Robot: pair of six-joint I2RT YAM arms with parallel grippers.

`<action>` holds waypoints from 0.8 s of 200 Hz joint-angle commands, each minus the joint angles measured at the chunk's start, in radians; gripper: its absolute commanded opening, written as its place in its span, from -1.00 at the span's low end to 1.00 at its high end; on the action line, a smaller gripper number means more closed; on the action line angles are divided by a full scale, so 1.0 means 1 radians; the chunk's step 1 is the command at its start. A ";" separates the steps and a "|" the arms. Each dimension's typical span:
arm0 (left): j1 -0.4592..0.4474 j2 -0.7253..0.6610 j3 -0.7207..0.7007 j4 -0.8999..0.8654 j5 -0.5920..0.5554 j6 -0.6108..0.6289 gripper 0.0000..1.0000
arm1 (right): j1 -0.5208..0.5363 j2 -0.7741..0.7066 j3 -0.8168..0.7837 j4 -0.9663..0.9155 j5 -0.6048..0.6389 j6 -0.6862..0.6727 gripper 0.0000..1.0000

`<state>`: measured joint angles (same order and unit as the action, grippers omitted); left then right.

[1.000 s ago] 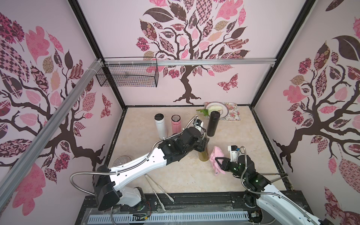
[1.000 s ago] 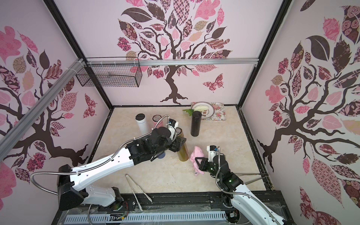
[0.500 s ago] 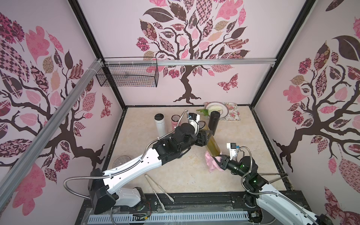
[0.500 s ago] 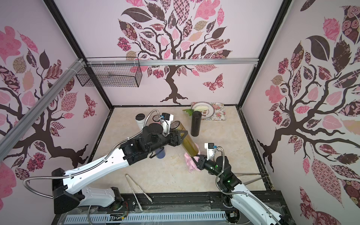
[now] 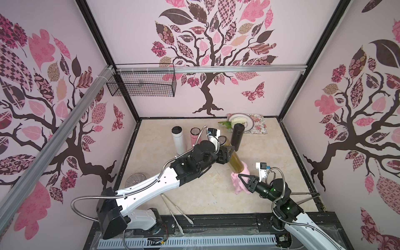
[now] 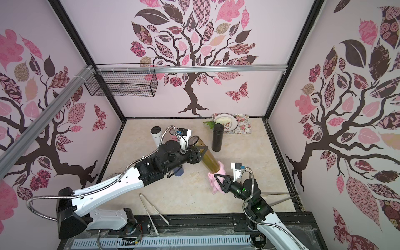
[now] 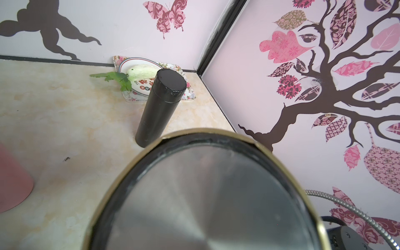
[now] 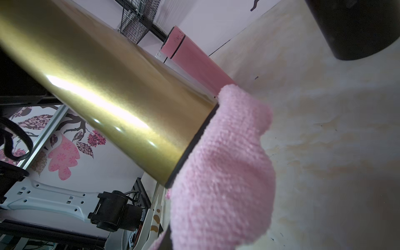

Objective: Wipe the surface of the thermos
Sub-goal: Wipe the dirt from the surface of the thermos.

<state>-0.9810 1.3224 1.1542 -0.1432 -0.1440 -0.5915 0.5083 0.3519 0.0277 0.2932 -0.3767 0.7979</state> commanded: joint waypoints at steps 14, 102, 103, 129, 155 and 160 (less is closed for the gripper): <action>0.005 -0.024 -0.026 0.076 0.102 -0.003 -1.00 | 0.006 0.137 -0.008 0.229 -0.021 0.020 -1.00; 0.005 -0.012 -0.035 0.001 -0.047 0.074 -1.00 | 0.035 0.235 0.063 0.203 -0.056 -0.021 -1.00; 0.005 -0.012 -0.037 0.001 -0.047 0.075 -1.00 | 0.035 0.230 0.065 0.199 -0.054 -0.023 -1.00; 0.005 -0.020 -0.064 0.004 -0.045 0.075 -1.00 | 0.035 0.108 0.069 0.132 0.014 -0.039 -1.00; 0.005 -0.036 -0.089 0.039 -0.018 0.060 -1.00 | 0.036 0.052 0.084 0.090 0.046 -0.057 -1.00; 0.006 -0.040 -0.092 0.046 -0.013 0.056 -1.00 | 0.035 0.060 0.084 0.098 0.039 -0.053 -1.00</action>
<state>-0.9756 1.3029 1.1099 -0.1215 -0.1524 -0.5541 0.5365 0.4404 0.0391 0.3428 -0.3653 0.7761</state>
